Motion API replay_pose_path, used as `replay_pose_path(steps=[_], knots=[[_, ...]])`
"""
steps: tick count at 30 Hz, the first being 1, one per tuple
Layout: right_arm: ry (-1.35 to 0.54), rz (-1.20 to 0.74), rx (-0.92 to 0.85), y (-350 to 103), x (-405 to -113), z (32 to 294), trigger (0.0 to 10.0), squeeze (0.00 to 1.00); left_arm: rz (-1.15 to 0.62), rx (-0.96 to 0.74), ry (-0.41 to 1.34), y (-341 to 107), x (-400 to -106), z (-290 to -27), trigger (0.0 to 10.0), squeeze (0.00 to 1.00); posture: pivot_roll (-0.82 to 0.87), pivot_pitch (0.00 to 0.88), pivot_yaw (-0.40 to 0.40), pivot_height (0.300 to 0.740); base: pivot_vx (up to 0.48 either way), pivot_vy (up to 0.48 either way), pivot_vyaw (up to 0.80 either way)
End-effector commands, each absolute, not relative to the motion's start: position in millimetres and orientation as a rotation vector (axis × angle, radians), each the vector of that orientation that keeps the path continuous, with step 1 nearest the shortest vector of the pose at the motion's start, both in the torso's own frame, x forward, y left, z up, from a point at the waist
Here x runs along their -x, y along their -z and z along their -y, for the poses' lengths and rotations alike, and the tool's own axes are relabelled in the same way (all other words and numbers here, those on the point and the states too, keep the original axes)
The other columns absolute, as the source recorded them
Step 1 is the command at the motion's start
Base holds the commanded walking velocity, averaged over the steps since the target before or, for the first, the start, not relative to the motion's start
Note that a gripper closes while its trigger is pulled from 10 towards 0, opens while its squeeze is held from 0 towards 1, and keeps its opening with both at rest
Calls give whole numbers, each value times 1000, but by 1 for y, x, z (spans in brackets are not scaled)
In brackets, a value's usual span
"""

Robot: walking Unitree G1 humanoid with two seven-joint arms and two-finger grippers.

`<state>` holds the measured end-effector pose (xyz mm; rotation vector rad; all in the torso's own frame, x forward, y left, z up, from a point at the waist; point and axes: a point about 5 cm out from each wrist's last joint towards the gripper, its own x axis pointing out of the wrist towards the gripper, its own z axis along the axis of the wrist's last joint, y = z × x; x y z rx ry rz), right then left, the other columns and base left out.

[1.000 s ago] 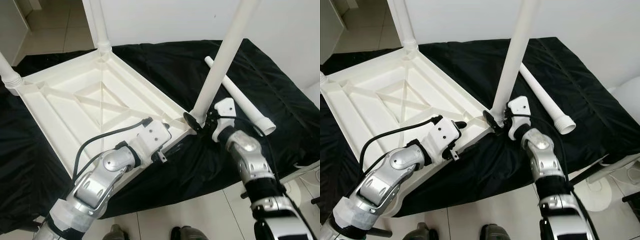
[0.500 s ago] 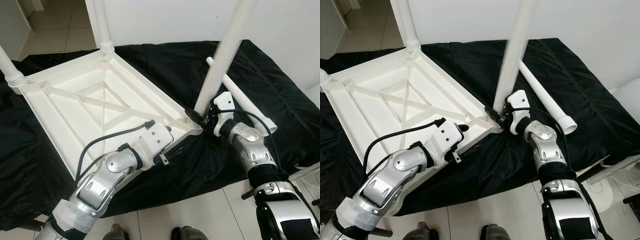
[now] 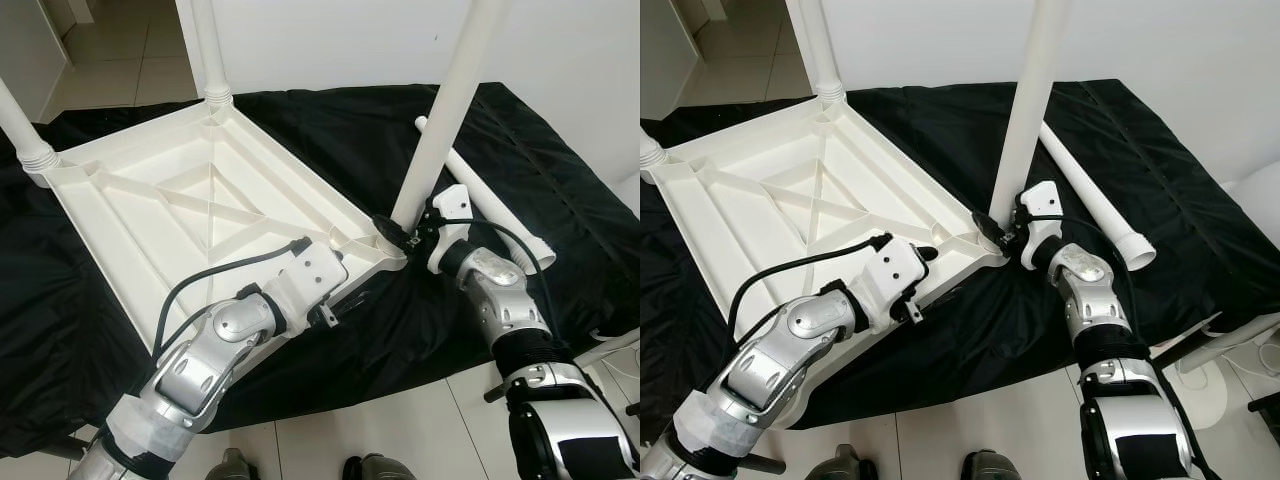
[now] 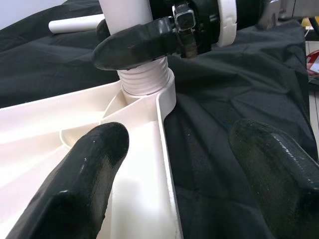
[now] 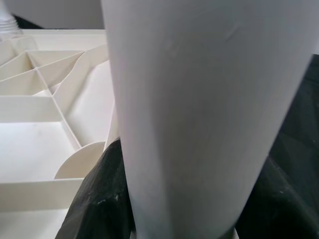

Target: Building children table

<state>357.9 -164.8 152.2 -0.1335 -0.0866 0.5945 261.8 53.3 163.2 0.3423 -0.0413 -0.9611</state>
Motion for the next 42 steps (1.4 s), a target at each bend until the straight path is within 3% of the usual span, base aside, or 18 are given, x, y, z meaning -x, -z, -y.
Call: replay_pose_path(steps=[1,16,20,23,32,41,42], knots=[[-503,-21,70,-131,-357,172,10000,0,10,-336,1030,-160,-259,-52,10000,0,-69,77,20,740,0,0,0],[-421,-19,39,-126,-353,157,10000,0,9,-334,1032,-159,-256,-52,10000,0,-65,77,6,740,0,0,0],[-311,-2,-1,-126,-350,147,10000,0,10,-333,1027,-158,-256,-53,10000,0,-64,72,-1,740,0,0,0],[-123,10,-31,-126,-345,141,10000,0,13,-337,1018,-159,-258,-55,10000,0,-65,68,-2,740,0,0,0],[77,27,-108,-124,-327,121,10000,0,21,-352,1014,-161,-262,-58,10000,0,-67,58,3,740,0,0,0],[62,28,-95,-124,-314,111,10000,0,15,-364,1021,-159,-262,-61,10000,0,-76,45,11,740,0,0,0],[53,31,-104,-124,-313,112,10000,1000,18,-370,1028,-159,-262,-61,10000,0,-77,39,14,740,0,0,0]])
